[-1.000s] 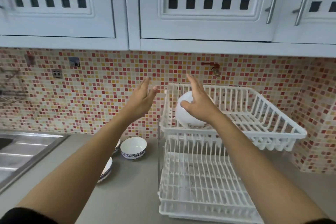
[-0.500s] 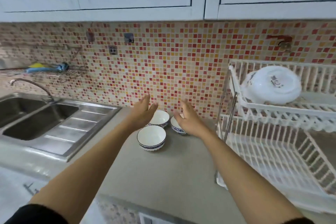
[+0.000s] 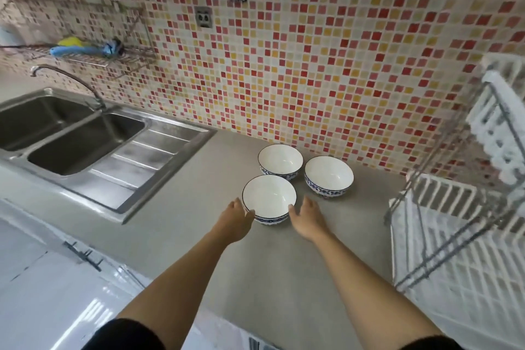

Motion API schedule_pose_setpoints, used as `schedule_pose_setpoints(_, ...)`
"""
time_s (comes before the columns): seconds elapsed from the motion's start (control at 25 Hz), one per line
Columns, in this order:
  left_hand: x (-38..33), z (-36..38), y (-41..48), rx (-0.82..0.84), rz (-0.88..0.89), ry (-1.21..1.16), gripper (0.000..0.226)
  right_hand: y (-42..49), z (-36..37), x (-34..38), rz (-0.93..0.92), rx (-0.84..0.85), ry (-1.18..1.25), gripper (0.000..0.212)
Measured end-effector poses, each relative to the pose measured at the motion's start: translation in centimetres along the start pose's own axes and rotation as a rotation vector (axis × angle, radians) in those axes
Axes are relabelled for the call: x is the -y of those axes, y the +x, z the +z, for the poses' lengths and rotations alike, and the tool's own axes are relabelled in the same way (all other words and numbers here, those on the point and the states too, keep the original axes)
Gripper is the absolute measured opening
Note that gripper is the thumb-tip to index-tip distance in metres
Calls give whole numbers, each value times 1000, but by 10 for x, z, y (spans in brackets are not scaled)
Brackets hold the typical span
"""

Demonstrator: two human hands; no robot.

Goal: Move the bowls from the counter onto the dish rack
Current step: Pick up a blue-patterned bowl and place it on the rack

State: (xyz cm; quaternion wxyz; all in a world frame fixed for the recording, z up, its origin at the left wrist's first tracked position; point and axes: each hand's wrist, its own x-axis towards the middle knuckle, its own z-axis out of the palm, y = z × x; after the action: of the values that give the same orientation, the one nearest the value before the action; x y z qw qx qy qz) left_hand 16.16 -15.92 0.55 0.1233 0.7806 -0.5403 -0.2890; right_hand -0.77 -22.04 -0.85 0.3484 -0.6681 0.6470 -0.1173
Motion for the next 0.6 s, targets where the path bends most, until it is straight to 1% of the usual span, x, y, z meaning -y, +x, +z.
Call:
schedule_pose_setpoints(0.16,2,7,55,12,-97,-21,68,48,17,-1,90,-29,42,68)
schedule_pose_setpoints(0.2,1,9,68,15,-109,-16,69,58,20,-3,108,-14,43,67)
schedule_pose_setpoints(0.24,0,12,79,21,-120,-6,70,69,23,-6,125,12,54,66)
schedule_pose_setpoints(0.32,-2,19,96,36,-155,19,69,90,33,-16,168,117,105,59)
schedule_pose_setpoints(0.36,-2,22,100,32,-178,35,67,106,45,-31,182,158,145,58)
schedule_pose_setpoints(0.44,-4,27,108,0,-220,68,61,133,66,-57,186,188,218,59)
schedule_pose_setpoints(0.52,-5,27,109,-36,-228,80,54,123,56,-45,184,181,326,52)
schedule_pose_setpoints(0.6,-4,26,103,-62,-218,80,50,92,35,-17,211,198,422,44)
